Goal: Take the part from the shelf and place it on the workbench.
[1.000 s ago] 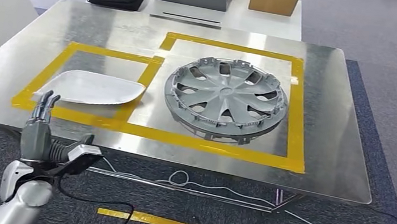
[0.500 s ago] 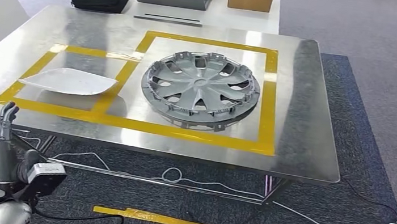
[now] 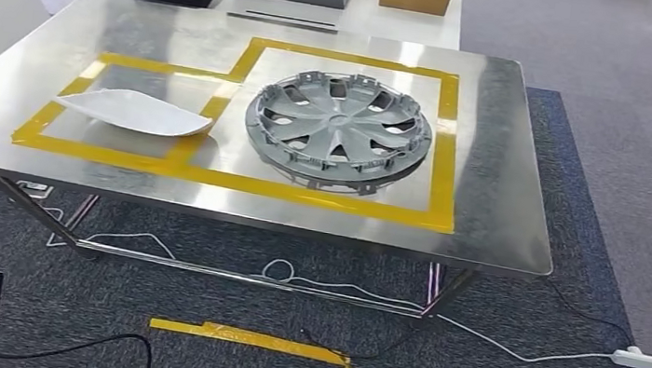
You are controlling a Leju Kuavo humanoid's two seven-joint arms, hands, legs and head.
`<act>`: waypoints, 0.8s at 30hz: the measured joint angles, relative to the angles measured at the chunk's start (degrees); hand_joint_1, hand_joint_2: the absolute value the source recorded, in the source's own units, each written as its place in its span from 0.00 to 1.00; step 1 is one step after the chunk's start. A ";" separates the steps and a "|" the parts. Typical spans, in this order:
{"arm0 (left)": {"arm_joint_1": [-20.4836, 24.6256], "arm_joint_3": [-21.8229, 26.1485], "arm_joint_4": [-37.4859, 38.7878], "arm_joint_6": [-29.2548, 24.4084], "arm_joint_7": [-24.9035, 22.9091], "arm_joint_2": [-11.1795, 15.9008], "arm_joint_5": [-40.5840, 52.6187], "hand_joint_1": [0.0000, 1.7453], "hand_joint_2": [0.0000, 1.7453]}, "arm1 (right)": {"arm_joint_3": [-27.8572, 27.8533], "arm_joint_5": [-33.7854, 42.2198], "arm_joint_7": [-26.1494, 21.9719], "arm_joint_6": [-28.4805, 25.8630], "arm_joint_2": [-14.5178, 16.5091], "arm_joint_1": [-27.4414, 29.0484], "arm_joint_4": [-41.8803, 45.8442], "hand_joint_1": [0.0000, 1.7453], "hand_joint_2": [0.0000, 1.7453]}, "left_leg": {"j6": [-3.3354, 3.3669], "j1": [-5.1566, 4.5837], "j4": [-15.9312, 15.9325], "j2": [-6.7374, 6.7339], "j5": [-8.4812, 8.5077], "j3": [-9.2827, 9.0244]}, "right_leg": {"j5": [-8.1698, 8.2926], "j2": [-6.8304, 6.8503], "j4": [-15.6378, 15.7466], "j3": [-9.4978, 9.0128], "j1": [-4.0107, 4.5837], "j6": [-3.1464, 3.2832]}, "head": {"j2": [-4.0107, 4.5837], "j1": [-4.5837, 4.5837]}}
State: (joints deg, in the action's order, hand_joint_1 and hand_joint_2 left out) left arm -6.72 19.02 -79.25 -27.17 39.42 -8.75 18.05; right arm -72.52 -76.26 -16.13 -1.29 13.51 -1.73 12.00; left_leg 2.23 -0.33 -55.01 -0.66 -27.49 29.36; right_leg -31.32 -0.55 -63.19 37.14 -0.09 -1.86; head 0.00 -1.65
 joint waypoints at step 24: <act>5.85 13.04 25.52 -1.89 0.63 0.61 2.82 0.00 0.00 | 0.01 -1.14 0.62 0.94 -0.40 -0.10 0.02 0.00 0.00 | -4.63 2.17 -3.29 0.81 -1.57 -2.21 | 6.01 0.81 7.66 -4.48 -0.13 1.16 | 0.00 0.65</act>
State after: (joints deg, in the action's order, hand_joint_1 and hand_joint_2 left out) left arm -0.87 32.06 -53.73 -29.06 40.05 -8.14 20.87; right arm -72.52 -77.40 -15.51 -0.35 13.10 -1.83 12.02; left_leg -2.40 1.84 -58.29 0.15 -29.06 27.15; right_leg -25.31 0.26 -55.53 32.66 -0.22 -0.71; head 0.00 -1.00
